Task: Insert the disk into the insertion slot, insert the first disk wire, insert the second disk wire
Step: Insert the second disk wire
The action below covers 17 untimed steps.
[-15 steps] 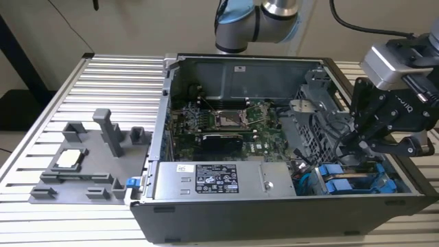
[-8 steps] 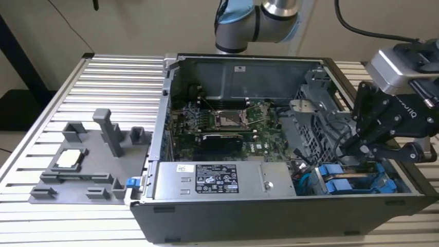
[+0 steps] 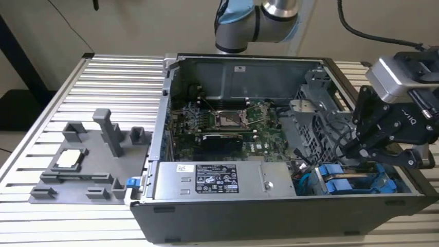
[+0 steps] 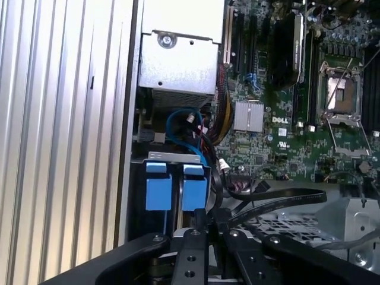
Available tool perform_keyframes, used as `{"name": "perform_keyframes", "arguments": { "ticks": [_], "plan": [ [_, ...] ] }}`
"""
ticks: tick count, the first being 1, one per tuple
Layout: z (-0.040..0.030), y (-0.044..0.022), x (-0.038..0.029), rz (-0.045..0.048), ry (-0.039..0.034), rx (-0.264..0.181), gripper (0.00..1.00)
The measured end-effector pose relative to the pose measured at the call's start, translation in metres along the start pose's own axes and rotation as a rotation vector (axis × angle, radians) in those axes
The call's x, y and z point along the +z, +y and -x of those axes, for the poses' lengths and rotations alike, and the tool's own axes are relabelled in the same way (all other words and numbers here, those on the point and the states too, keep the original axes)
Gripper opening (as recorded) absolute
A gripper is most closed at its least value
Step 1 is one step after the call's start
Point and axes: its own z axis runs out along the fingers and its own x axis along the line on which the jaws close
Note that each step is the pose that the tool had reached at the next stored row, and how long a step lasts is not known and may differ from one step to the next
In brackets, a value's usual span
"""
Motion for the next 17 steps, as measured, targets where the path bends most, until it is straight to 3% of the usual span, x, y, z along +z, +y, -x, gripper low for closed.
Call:
{"name": "perform_keyframes", "arguments": {
  "ticks": [1, 4, 9, 13, 17],
  "plan": [
    [-0.0018, -0.0001, -0.0001, -0.0004, -0.0074, -0.001, 0.16],
    [-0.0056, -0.0010, -0.0001, -0.0006, -0.0115, -0.002, 0.16],
    [-0.0058, -0.0010, 0.0001, -0.0011, -0.0115, -0.002, 0.16],
    [-0.0066, -0.0018, 0.0039, -0.0104, -0.0111, -0.004, 0.16],
    [-0.0084, -0.0078, 0.0076, -0.0152, -0.0105, -0.004, 0.16]
  ]
}}
